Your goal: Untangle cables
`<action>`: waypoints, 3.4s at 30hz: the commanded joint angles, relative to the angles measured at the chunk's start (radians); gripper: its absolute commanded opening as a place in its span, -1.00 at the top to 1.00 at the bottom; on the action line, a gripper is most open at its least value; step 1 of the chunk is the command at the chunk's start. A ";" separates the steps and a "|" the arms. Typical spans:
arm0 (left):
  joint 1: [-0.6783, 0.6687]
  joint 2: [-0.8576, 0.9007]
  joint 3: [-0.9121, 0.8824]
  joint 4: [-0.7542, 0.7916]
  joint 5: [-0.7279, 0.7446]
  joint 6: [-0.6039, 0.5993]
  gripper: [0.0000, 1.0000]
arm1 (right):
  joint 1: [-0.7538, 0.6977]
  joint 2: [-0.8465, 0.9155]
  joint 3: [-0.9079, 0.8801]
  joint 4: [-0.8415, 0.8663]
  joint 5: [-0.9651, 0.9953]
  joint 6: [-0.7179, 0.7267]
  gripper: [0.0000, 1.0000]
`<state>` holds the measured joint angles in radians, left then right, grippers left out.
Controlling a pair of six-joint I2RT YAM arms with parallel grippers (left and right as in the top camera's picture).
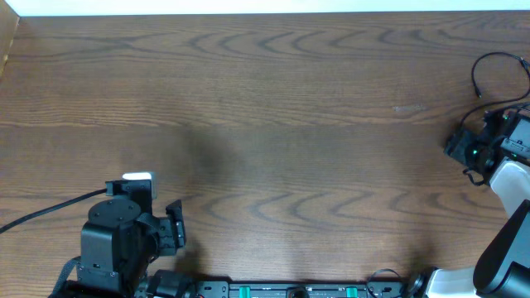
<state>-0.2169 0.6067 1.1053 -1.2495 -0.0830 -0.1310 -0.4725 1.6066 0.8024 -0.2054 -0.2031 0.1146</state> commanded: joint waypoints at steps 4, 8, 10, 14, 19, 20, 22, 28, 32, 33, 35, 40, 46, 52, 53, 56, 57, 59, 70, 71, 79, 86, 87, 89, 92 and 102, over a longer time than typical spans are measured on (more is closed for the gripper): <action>0.004 0.000 -0.006 -0.004 0.043 -0.002 -0.52 | -0.005 0.003 0.001 -0.044 0.042 -0.116 -0.87; 0.004 0.000 -0.006 -0.004 0.043 -0.002 -0.52 | -0.005 0.003 0.001 -0.059 0.097 -0.117 -0.99; 0.004 0.000 -0.006 -0.004 0.043 -0.002 -0.52 | -0.005 0.003 0.001 -0.037 0.100 -0.176 -0.71; 0.004 0.000 -0.006 -0.004 0.043 -0.002 -0.52 | -0.005 0.004 0.001 0.020 0.108 -0.336 0.17; 0.004 0.000 -0.006 -0.004 0.043 -0.002 -0.52 | -0.008 0.019 0.000 0.018 0.173 -0.336 0.33; 0.004 0.000 -0.006 -0.004 0.043 -0.002 -0.52 | -0.011 0.034 0.000 0.006 0.212 -0.335 0.32; 0.004 0.000 -0.006 -0.004 0.043 -0.002 -0.52 | -0.015 0.059 0.000 -0.010 0.291 -0.316 0.29; 0.004 0.000 -0.006 -0.004 0.043 -0.002 -0.52 | -0.028 0.114 0.000 -0.054 0.463 -0.239 0.18; 0.004 0.000 -0.006 -0.004 0.043 -0.002 -0.52 | -0.042 0.127 0.000 -0.070 0.463 -0.232 0.43; 0.004 0.000 -0.006 -0.004 0.043 -0.002 -0.52 | -0.047 0.130 0.000 -0.074 0.462 -0.227 0.51; 0.004 0.000 -0.006 -0.004 0.043 -0.002 -0.52 | -0.058 0.139 0.000 -0.079 0.460 -0.212 0.58; 0.004 0.000 -0.006 -0.004 0.043 -0.002 -0.52 | -0.072 0.163 0.000 -0.079 0.436 -0.185 0.40; 0.004 0.000 -0.006 -0.004 0.043 -0.002 -0.52 | -0.078 0.163 0.000 -0.057 0.437 -0.152 0.67; 0.004 0.000 -0.006 -0.004 0.043 -0.002 -0.52 | -0.110 0.163 0.000 0.001 0.437 -0.152 0.66; 0.004 0.000 -0.006 -0.004 0.043 -0.002 -0.52 | -0.120 0.163 0.000 0.012 0.437 -0.152 0.66; 0.004 0.000 -0.006 -0.005 0.043 -0.002 -0.52 | -0.151 0.163 0.000 0.052 0.437 -0.152 0.65; 0.004 0.000 -0.006 -0.006 0.043 -0.002 -0.52 | -0.163 0.163 0.000 0.064 0.437 -0.152 0.65; 0.004 0.000 -0.006 -0.008 0.043 -0.002 -0.52 | -0.188 0.163 0.000 0.096 0.437 -0.152 0.65; 0.004 0.000 -0.006 -0.008 0.043 -0.002 -0.52 | -0.336 0.163 0.000 0.256 0.430 -0.126 0.60; 0.004 0.000 -0.006 -0.009 0.043 -0.002 -0.52 | -0.348 0.163 0.000 0.265 0.425 -0.126 0.60; 0.004 0.000 -0.006 -0.017 0.043 -0.002 -0.52 | -0.443 0.163 0.000 0.336 0.248 -0.061 0.48; 0.004 0.000 -0.006 -0.017 0.043 -0.002 -0.53 | -0.456 0.153 0.000 0.461 -0.039 0.122 -0.64; 0.004 0.000 -0.006 -0.016 0.043 -0.002 -0.52 | -0.456 0.146 0.000 0.488 -0.088 0.143 -0.65; 0.004 0.000 -0.006 -0.014 0.043 -0.001 -0.53 | -0.455 0.129 0.000 0.549 -0.178 0.196 -0.66; 0.004 0.000 -0.006 -0.014 0.042 -0.001 -0.52 | -0.455 0.087 0.001 0.652 -0.317 0.278 -0.67; 0.004 0.000 -0.006 -0.003 0.042 0.006 -0.52 | -0.314 -0.166 0.002 0.745 -0.622 0.393 -0.99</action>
<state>-0.2169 0.6067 1.1053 -1.2537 -0.0498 -0.1307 -0.8387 1.5211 0.8028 0.5583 -0.6735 0.4671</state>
